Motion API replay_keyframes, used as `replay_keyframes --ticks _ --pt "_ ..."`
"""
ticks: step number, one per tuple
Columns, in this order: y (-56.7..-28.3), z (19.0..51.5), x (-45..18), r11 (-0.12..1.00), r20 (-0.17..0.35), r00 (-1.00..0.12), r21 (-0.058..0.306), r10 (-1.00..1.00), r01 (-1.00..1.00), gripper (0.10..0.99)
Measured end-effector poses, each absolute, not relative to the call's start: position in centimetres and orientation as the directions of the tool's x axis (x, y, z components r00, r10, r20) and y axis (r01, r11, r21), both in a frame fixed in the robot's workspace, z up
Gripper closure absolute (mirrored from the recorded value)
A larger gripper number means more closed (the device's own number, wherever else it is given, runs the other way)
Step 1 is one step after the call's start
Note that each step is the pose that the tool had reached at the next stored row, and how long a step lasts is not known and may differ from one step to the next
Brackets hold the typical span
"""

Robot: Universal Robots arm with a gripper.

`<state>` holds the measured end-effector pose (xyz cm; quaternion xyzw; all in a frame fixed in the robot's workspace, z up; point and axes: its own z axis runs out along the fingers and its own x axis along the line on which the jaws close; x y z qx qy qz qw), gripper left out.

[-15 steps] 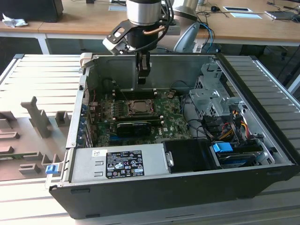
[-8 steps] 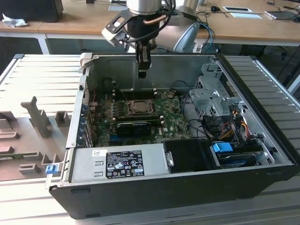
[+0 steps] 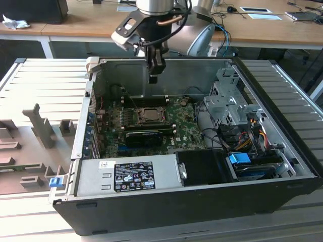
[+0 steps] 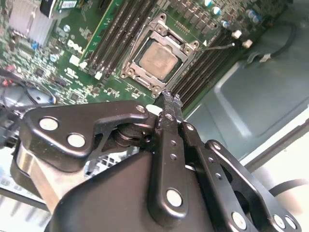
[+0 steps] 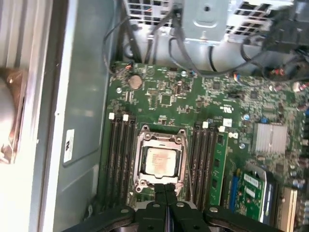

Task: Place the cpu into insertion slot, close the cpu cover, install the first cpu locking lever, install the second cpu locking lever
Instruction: 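Install the first cpu locking lever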

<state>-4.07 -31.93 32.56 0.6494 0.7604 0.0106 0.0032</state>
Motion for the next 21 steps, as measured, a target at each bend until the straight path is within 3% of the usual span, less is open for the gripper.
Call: replay_keyframes --ticks 21 --pt "-31.9 31.4 -4.1 0.611 0.009 -0.611 0.020 0.791 0.791 0.980"
